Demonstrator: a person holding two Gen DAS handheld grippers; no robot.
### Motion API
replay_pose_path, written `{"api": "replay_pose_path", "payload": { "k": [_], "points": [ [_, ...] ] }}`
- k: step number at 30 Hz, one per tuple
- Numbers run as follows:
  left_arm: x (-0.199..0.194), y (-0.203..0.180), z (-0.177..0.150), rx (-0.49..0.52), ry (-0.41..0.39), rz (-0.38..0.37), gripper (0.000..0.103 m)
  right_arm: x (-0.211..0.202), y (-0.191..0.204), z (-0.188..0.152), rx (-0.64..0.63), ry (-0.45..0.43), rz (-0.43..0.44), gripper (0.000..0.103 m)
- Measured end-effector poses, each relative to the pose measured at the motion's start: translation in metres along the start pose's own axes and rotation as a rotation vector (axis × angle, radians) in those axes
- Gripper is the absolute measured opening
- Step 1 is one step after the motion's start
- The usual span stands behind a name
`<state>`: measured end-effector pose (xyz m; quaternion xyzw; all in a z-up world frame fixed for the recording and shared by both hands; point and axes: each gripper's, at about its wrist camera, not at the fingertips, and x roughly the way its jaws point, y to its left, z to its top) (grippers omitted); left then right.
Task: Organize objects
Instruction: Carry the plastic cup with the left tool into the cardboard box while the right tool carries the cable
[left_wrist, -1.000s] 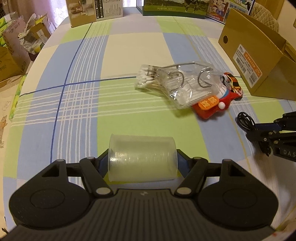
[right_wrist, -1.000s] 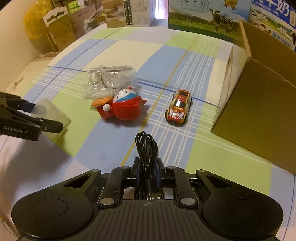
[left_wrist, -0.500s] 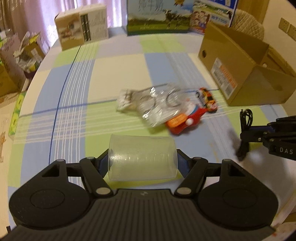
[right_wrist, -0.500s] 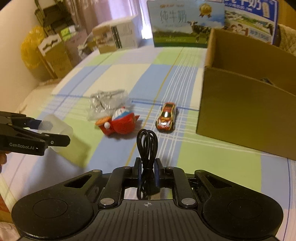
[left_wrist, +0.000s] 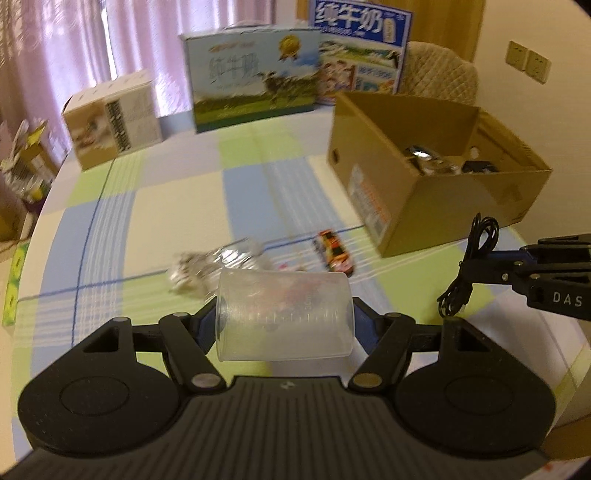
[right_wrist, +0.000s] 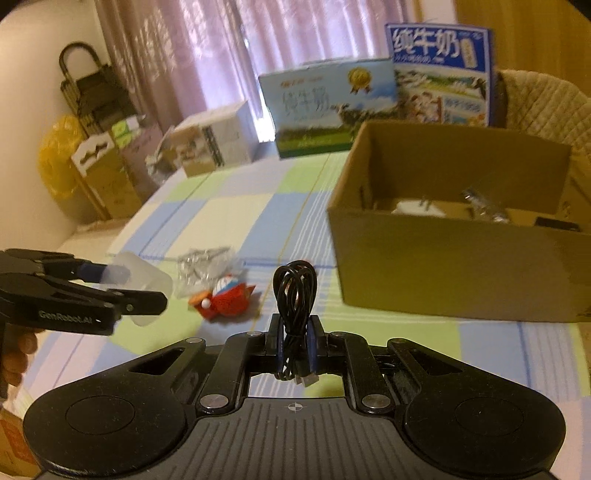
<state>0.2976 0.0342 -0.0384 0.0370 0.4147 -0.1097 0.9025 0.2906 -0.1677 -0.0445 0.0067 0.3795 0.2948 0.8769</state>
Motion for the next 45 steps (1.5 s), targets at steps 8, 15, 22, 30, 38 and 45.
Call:
{"api": "replay_pose_path", "payload": {
  "k": [8,15,22,30,38,45],
  "points": [
    [-0.001,-0.043,0.03,0.064,-0.064,-0.044,0.068,-0.042,-0.029,0.012,0.04,-0.078,-0.03,0.009],
    [0.001,-0.081,0.061,0.118,-0.122,-0.072,0.068,-0.071,-0.062,0.031,0.057,-0.148,-0.071,0.009],
    [0.011,-0.112,0.092,0.144,-0.165,-0.078,0.068,-0.087,-0.096,0.055,0.053,-0.205,-0.096,0.009],
    [0.034,-0.139,0.126,0.161,-0.189,-0.079,0.069,-0.088,-0.128,0.08,0.035,-0.248,-0.107,0.009],
    [0.066,-0.155,0.15,0.164,-0.165,-0.053,0.068,-0.07,-0.165,0.096,0.036,-0.223,-0.132,0.009],
    [0.096,-0.161,0.159,0.166,-0.119,-0.05,0.068,-0.05,-0.197,0.094,0.071,-0.159,-0.165,0.009]
  ]
}}
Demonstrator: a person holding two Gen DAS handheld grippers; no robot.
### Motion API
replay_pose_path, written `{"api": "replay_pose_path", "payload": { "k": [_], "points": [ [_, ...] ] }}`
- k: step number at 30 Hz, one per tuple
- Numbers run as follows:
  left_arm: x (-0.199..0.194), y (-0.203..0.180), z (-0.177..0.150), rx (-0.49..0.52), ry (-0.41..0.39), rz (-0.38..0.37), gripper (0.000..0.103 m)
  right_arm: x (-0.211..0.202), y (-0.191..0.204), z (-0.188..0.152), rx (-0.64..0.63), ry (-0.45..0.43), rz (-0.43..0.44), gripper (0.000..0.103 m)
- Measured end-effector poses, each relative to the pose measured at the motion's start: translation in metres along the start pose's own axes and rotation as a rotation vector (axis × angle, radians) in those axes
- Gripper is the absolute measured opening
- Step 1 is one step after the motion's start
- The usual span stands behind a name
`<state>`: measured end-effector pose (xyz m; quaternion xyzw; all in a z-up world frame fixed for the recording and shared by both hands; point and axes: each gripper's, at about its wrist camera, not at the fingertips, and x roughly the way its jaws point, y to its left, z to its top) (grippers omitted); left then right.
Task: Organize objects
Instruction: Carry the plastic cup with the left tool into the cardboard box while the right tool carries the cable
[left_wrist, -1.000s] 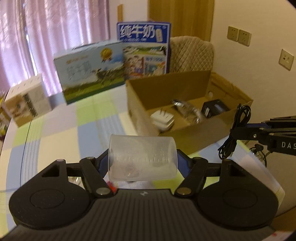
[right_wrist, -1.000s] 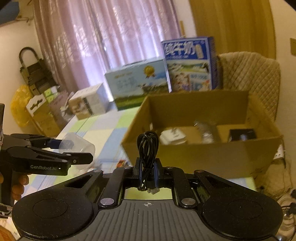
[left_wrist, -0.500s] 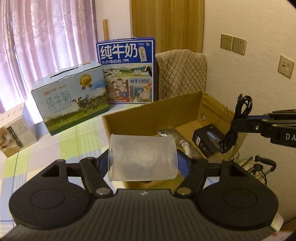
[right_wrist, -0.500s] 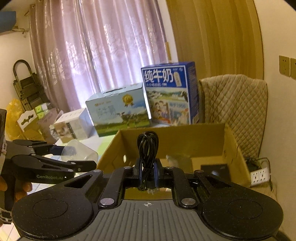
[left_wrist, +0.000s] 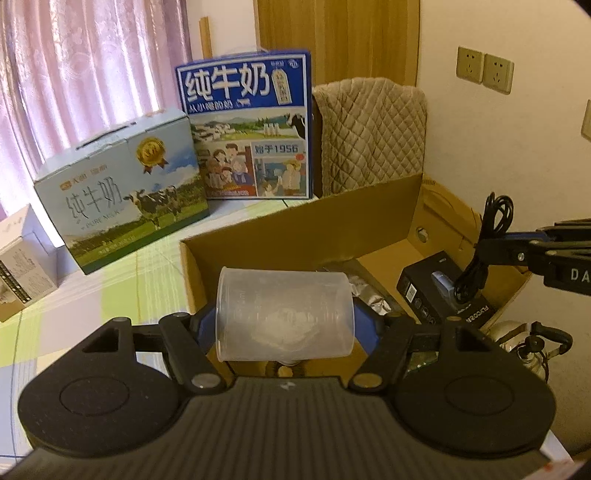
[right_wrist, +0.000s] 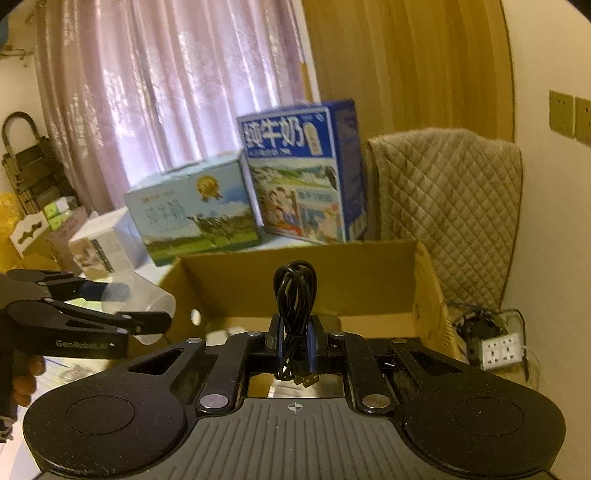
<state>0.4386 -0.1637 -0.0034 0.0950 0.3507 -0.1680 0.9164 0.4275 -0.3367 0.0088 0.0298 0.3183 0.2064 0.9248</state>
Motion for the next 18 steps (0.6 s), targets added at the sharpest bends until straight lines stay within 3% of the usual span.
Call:
{"api": "replay_pose_path", "payload": {
  "k": [18],
  "points": [
    [0.061,-0.021,-0.012,0.002,0.178,-0.008,0.069,0.032,-0.029,-0.015,0.035,0.147,-0.014,0.009]
  ]
}}
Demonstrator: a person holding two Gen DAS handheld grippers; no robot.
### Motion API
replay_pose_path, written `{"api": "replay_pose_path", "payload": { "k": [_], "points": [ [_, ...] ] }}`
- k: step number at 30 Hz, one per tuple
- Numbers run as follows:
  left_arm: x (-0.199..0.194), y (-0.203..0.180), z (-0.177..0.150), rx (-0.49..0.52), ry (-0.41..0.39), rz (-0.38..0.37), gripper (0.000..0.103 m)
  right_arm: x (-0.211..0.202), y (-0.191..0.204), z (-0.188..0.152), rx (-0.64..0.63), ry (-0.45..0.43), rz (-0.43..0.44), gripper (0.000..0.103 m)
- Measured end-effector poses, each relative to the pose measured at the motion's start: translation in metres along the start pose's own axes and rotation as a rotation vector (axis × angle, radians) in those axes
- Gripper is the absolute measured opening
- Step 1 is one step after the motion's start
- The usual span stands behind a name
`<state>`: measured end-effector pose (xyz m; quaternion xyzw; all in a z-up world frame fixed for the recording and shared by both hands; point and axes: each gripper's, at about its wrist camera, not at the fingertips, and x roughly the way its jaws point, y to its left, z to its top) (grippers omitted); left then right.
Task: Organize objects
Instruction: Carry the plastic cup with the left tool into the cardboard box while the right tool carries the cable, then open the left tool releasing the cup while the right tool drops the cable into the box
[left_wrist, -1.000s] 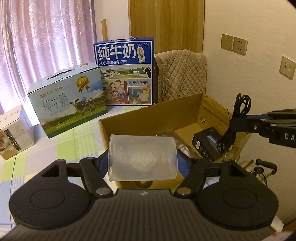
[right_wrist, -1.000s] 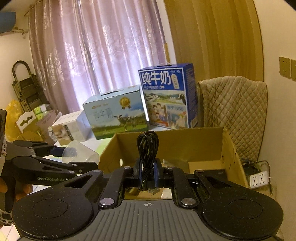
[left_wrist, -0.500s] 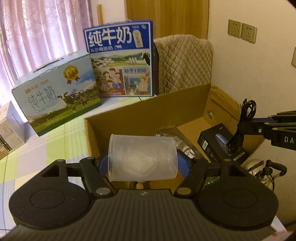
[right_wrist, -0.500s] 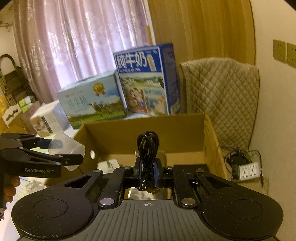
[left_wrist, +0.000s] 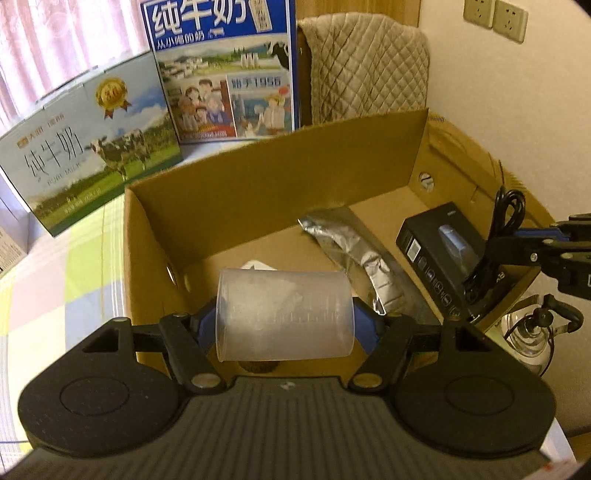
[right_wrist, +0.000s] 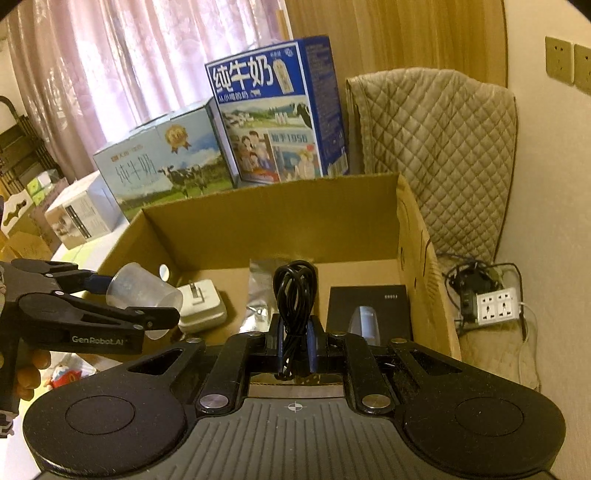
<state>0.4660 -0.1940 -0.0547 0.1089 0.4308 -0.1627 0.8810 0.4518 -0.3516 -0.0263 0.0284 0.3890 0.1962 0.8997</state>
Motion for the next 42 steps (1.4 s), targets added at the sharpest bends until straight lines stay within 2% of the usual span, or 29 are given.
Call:
{"api": "replay_pose_path", "payload": {
  "k": [9,13,35,36,38,39,40,42],
  "points": [
    [0.012,-0.003,-0.003,-0.006,0.039,-0.017,0.069,0.007,-0.004,-0.001,0.003,0.032,-0.004,0.009],
    [0.011,-0.003,-0.002,0.0,0.034,-0.024,0.078,0.008,-0.006,-0.001,0.006,0.042,-0.008,0.009],
    [0.0,0.001,0.001,0.007,0.0,-0.007,0.083,0.02,-0.001,0.007,-0.04,0.075,-0.011,0.01],
    [-0.001,0.001,0.001,0.007,-0.002,-0.006,0.084,0.02,0.001,0.007,-0.051,0.069,-0.024,0.014],
    [-0.003,0.0,0.002,0.008,-0.009,-0.008,0.084,0.019,0.002,0.008,-0.058,0.051,-0.04,0.03],
    [-0.004,0.0,0.002,0.009,-0.011,-0.008,0.085,0.017,0.001,0.008,-0.05,0.039,-0.04,0.043],
    [-0.005,0.0,0.002,0.01,-0.013,-0.008,0.086,0.015,0.0,0.008,-0.045,0.028,-0.034,0.051],
    [-0.007,0.0,0.002,0.012,-0.017,-0.006,0.089,0.013,0.0,0.008,-0.042,0.018,-0.031,0.055]
  ]
}}
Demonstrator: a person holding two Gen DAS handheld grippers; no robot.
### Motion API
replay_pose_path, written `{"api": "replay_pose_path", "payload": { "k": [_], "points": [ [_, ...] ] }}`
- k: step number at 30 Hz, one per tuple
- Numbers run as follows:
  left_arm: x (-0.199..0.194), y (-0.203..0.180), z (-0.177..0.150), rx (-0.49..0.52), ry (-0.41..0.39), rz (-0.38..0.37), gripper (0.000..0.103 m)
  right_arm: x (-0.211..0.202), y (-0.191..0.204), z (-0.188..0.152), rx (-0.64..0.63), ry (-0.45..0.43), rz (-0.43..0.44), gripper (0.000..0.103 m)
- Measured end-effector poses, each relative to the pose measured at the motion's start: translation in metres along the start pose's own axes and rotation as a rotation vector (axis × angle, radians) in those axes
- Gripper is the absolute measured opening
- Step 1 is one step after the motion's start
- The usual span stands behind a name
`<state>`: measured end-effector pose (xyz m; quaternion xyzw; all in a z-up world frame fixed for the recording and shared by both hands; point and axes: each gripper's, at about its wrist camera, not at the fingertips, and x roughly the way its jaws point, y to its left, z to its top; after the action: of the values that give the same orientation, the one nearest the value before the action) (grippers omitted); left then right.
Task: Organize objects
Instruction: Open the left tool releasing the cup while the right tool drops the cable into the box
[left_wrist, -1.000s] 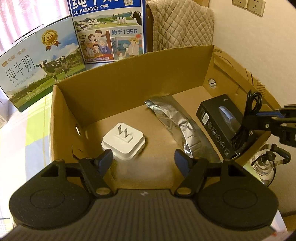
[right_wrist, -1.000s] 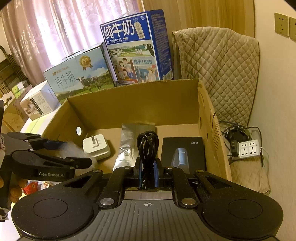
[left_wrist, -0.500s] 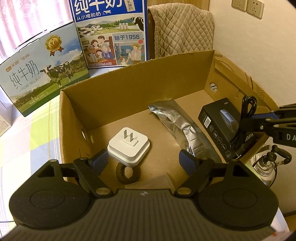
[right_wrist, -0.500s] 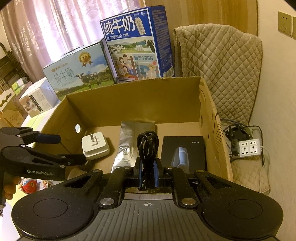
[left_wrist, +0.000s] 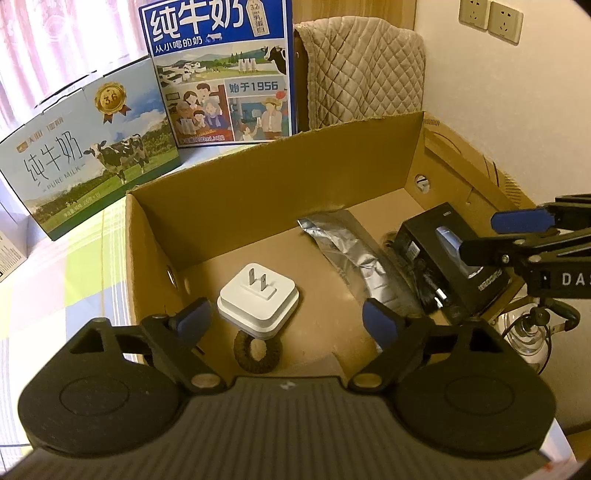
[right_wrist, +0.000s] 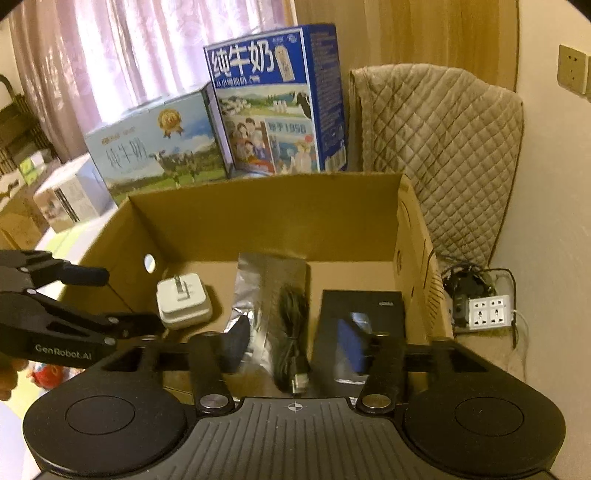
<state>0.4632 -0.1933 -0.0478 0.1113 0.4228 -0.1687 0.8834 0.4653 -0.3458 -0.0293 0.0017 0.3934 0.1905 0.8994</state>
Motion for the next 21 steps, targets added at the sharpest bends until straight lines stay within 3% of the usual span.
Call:
{"api": "replay_pose_path", "payload": {
  "k": [21],
  "points": [
    [-0.031,0.002,-0.004,-0.024,-0.045,0.007,0.092,-0.019,0.009,-0.01,0.025,-0.014,0.005,0.061]
  ]
}}
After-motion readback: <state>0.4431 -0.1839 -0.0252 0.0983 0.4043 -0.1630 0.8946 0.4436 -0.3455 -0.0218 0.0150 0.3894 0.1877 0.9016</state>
